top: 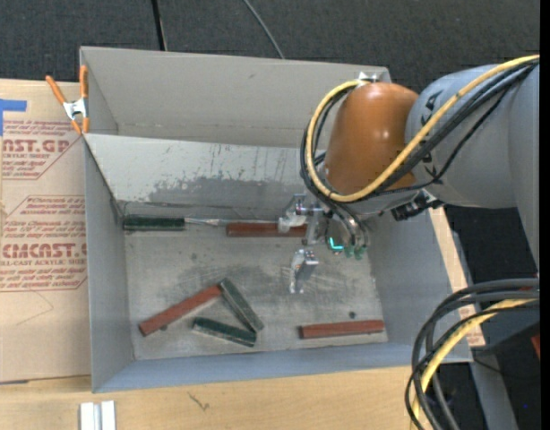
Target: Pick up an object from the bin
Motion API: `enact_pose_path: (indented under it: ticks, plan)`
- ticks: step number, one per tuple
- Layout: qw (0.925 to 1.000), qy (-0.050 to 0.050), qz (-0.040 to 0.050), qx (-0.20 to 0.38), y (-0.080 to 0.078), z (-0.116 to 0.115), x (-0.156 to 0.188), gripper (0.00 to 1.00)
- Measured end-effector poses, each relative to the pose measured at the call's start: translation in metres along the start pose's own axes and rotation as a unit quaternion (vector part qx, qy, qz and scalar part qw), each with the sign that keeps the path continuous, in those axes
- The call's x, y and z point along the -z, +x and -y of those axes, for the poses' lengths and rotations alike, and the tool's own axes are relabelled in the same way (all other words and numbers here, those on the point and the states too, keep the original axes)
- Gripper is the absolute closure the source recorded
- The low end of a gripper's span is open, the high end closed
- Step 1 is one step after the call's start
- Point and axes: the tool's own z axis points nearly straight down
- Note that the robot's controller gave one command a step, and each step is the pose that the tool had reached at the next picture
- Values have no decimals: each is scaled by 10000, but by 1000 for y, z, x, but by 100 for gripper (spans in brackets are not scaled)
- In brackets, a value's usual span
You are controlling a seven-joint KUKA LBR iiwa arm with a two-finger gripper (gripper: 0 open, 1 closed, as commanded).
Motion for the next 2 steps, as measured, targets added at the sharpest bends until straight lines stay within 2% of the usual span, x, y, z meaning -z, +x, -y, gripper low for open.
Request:
enact_pose_path:
  ticks: [1, 2]
  plan:
    - [10000, -1, 37, 1, -2, 0, 4, 0]
    - [9977, -4, 44, 679, 13, 13, 8, 0]
